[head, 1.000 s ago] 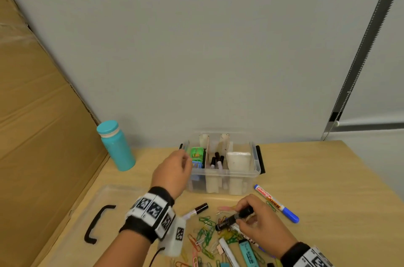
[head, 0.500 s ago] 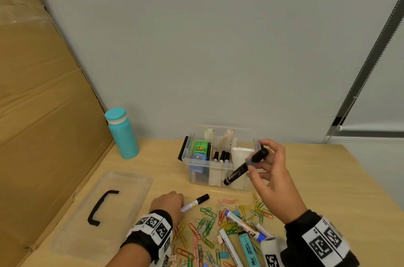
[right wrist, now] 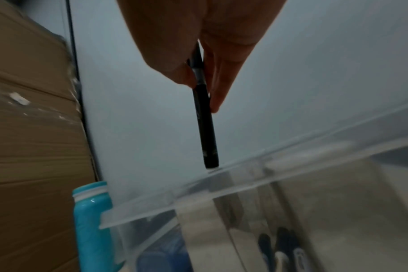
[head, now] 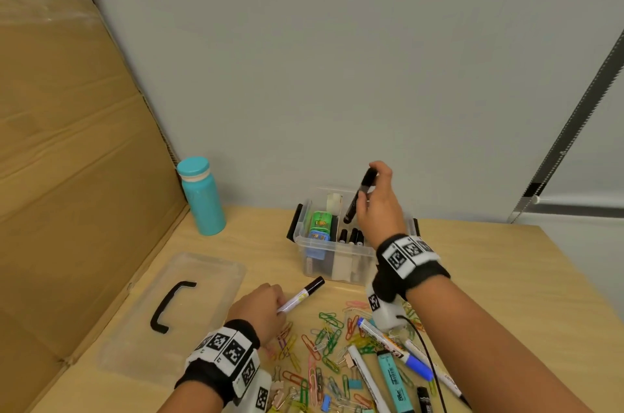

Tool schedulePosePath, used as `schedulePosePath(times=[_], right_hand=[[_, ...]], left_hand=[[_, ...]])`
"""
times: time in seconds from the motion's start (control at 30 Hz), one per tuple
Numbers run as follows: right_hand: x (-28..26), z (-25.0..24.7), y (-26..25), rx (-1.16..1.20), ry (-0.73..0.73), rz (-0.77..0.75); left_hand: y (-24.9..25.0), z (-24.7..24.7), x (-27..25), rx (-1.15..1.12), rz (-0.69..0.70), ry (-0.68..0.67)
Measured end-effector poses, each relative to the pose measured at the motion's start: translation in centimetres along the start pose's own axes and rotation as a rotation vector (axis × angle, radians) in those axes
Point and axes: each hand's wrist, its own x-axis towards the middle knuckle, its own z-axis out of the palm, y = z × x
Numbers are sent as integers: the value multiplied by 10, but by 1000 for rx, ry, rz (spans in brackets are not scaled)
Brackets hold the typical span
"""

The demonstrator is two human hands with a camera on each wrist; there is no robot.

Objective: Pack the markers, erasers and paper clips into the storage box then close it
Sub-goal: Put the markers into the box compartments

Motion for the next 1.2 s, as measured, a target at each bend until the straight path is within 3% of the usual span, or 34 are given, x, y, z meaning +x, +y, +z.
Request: schedulePosePath(times=[0.17, 0.37, 0.43, 0.57, 0.73, 0.8, 0.9, 1.0, 1.2], right_hand=[[32, 31, 9, -190, -131, 180], [48, 31, 21, -296, -482, 377], [43, 20, 20, -211, -375, 335], [1, -18, 27, -8, 3, 142], [-62, -60, 80, -126, 195, 71], [-80, -72, 117, -255, 112, 172], [-99, -75, 161, -475, -260, 417], [-107, -70, 175, -579, -582, 557], [-98, -71, 176, -648, -705, 598]], left_hand=[[-10, -10, -8, -59, -6, 41], [-18, -14, -16, -94, -15, 43], [-17, -14, -18, -108, -7, 37], [-8, -16, -23, -152, 17, 21], [22, -30, -35, -276, 139, 161], [49, -43, -29, -293, 198, 259], [89, -65, -3, -227, 252, 370], [124, -76, 42, -6, 248, 364], [160, -67, 104, 266, 135, 176]])
